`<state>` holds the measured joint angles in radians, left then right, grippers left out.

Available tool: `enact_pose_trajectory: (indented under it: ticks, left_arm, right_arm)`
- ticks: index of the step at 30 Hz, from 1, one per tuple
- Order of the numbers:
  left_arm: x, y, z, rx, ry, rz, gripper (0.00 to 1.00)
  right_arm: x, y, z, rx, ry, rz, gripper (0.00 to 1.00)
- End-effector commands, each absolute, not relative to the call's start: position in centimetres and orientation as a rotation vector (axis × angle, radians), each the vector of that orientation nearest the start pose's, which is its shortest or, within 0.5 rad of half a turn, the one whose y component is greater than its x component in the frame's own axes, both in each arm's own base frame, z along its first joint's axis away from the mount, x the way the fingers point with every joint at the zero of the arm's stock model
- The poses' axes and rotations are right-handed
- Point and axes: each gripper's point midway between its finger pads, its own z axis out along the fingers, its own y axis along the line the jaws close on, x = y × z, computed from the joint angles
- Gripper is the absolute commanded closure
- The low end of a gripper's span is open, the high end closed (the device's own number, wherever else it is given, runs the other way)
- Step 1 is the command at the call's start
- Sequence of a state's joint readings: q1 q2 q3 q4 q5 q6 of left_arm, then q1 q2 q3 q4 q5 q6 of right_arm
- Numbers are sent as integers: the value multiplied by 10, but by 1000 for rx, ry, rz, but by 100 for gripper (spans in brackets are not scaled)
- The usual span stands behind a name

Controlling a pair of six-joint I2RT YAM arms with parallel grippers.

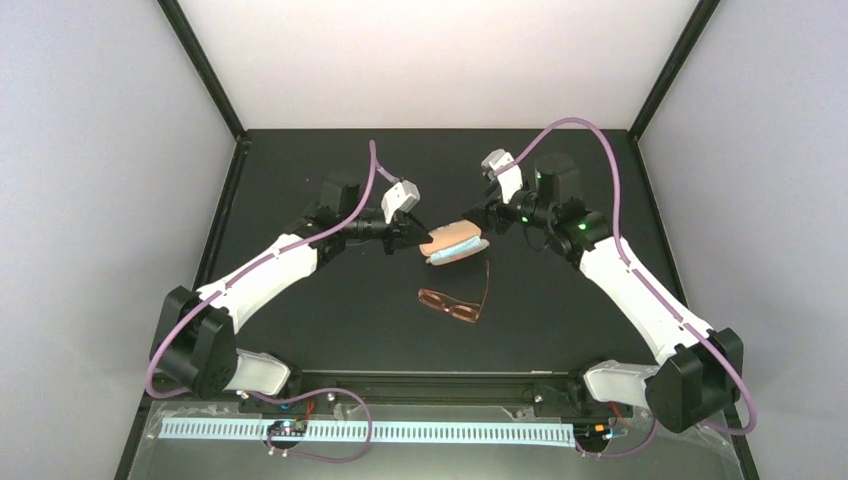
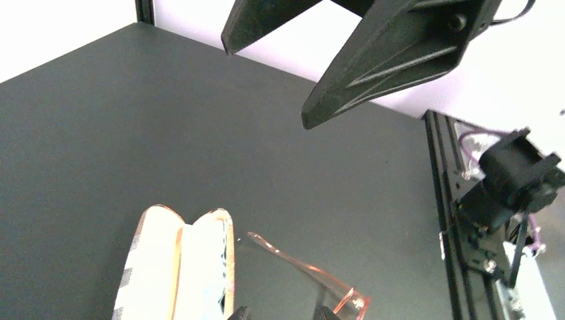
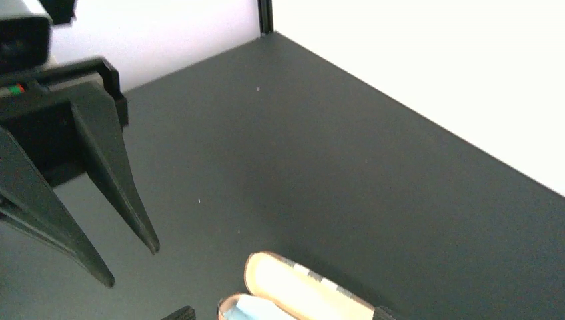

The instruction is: Organize the sunglasses

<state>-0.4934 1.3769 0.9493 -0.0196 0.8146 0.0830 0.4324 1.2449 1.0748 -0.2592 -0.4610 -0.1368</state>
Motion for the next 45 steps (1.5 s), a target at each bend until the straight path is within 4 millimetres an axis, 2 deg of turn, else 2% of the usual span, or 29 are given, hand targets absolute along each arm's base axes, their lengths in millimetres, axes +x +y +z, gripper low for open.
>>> enact_pose_trajectory:
  ticks: [1,4,7,11,15,19,23,26,31,38,45]
  left_arm:
    - [279,-294,225,1178,1706,-1015,73]
    - [270,-290,216,1251,1675,-974,68]
    - [251,-291,201,1407,1600,-936,56]
    - [226,-292,159,1650,1590,-819,47]
    - [212,-295,128,1808,1649,-790,46]
    - [206,-292,100,1930,1718,-734,48]
    - [212,-288,74,1990,1797,-631,45]
    - [220,-289,62,1997,1828,-577,44]
    - [235,-293,53,1987,1862,-514,40]
    - [252,-301,53,1944,1896,-475,35]
    - [230,-308,43,2082,1851,-515,36]
  right_arm:
    - [317,226,255,-901,1903,587,29]
    - [310,220,225,-944,2001,564,29]
    - [308,205,193,-948,2100,473,30]
    - [306,194,175,-932,2139,412,29]
    - [310,184,174,-904,2145,377,29]
    - [311,178,174,-896,2140,360,29]
    - [310,177,174,-897,2137,366,29]
    - [310,178,174,-903,2140,376,29]
    - [308,180,173,-914,2138,387,29]
    - [309,180,172,-918,2139,386,29]
    - [311,179,172,-916,2138,375,29]
